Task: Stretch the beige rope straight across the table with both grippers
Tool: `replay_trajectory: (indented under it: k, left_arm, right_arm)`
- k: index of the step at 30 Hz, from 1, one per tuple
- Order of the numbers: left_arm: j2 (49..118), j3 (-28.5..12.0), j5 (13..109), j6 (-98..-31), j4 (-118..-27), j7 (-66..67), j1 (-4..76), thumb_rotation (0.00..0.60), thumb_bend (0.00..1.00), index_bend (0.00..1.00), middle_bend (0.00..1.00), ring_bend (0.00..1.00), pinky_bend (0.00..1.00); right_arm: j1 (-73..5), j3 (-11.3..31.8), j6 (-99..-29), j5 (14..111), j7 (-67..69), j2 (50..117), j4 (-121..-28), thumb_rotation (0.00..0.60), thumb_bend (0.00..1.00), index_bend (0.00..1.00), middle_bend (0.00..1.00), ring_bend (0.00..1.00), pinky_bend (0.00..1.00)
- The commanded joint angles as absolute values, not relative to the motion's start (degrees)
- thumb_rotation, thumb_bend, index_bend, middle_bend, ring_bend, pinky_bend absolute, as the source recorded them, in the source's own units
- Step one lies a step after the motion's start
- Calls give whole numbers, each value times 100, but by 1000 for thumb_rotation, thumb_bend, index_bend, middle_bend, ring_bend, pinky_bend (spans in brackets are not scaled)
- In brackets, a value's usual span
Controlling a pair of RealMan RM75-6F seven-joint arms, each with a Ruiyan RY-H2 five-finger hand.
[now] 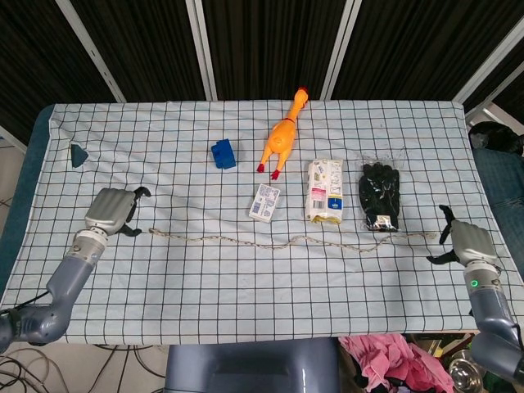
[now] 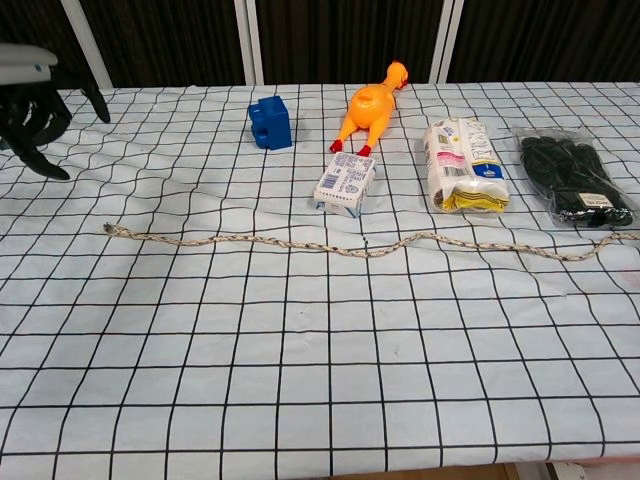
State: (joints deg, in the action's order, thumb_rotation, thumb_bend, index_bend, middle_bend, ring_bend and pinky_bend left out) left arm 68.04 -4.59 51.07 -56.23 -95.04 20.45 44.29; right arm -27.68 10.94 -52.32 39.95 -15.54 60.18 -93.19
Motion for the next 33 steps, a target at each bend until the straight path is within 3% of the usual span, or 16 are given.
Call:
replay_trajectory:
  k: [1,3,7,14,18,25,33]
  left_arm:
    - [5960,-525,5414,-6566,-10814,2294,4013,600,66,221,397,246,298]
    - [5624,-374,5666,-7062,-11425,2380,3679,600,64,205,302,145,211]
    - [5420,60,6487,-8076,-11845,2464,2939,600,64,191,231,94,155]
    - [5695,854,7934,-9551,-11170,1746,1536,600,63,180,180,34,80]
    - [5792,1217,8396,-9749,-10686,1124,1060,600,63,169,165,19,51]
    - [5985,1407,8761,-9801,-10093,662,668,600,64,150,148,19,8]
    - [5954,1105,8582,-9640,-10007,502,647,600,64,136,138,19,5]
  right_arm:
    - [-2404,1332,-6345,4426,-1546,5148,-10510,600,1,0,211,371,339]
    - [-2121,1346,-7168,5130,-1403,5137,-10868,600,1,0,163,310,285]
    - [-1635,941,-8142,6543,-1265,5447,-10814,600,5,0,130,260,253]
    - [-1040,165,-8777,7733,-1490,6017,-10263,600,11,0,120,232,235]
    - [-800,46,-9075,7980,-1381,6373,-9930,600,12,0,120,232,235]
    - [-624,-60,-9169,8222,-1187,6609,-9627,600,26,0,120,232,235]
    - [-567,22,-9153,8238,-1177,6618,-9634,600,43,0,121,235,235]
